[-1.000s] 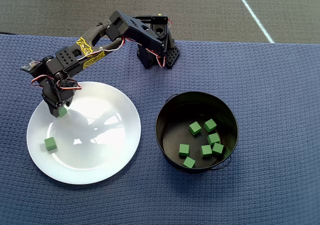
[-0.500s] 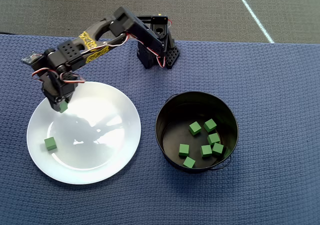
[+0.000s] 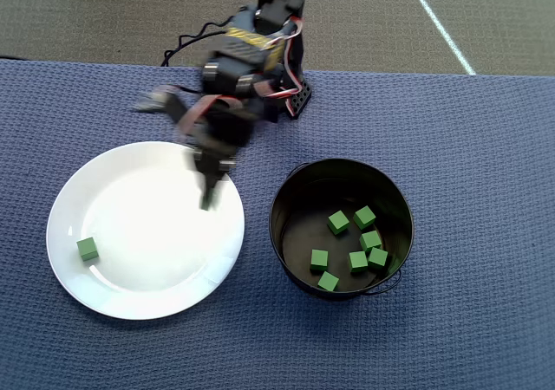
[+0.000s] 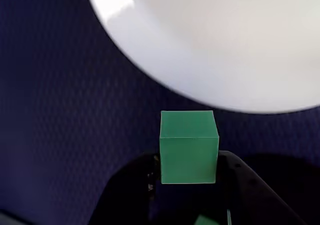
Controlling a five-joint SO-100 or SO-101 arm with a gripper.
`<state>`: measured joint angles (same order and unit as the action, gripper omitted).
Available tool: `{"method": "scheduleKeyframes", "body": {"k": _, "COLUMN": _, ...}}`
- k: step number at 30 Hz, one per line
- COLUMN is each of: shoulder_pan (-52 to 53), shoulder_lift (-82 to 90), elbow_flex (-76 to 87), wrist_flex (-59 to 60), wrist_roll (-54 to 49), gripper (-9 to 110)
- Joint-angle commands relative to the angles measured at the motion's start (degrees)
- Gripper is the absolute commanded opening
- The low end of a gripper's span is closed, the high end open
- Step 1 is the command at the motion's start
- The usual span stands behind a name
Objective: Pick up the green cubes from the white plate and place them in the black recipient
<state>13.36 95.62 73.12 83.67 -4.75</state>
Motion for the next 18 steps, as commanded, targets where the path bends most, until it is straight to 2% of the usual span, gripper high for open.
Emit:
{"method": "scheduleKeyframes", "body": {"k": 1, "shoulder_pan": -15.6, "shoulder_lift": 4.7, "elbow_flex": 3.8, "wrist_flex": -5.9, "wrist_roll": 4.9, "gripper": 0}}
{"method": "scheduleKeyframes", "body": {"k": 5, "shoulder_pan": -27.5, "shoulder_lift": 1.9, "elbow_flex": 6.7, "wrist_flex": -11.1, "wrist_roll": 8.6, "gripper": 0}}
{"method": "scheduleKeyframes", "body": {"k": 9, "shoulder_pan": -34.4, "shoulder_lift": -3.4, "elbow_flex": 8.8, "wrist_flex": -13.8, "wrist_roll": 10.7, "gripper": 0}}
{"method": "scheduleKeyframes", "body": {"k": 10, "shoulder_pan": -35.0, "shoulder_lift": -4.2, "elbow_flex": 8.9, "wrist_flex": -13.9, "wrist_roll": 10.5, "gripper": 7}}
{"method": "scheduleKeyframes", "body": {"k": 13, "shoulder_pan": -35.1, "shoulder_lift": -3.9, "elbow_flex": 7.0, "wrist_flex": -12.1, "wrist_roll": 9.4, "gripper": 29}}
{"method": "scheduleKeyframes", "body": {"k": 18, "shoulder_pan": -25.9, "shoulder_lift": -2.9, "elbow_flex": -4.9, "wrist_flex": -3.3, "wrist_roll": 5.6, "gripper": 27}}
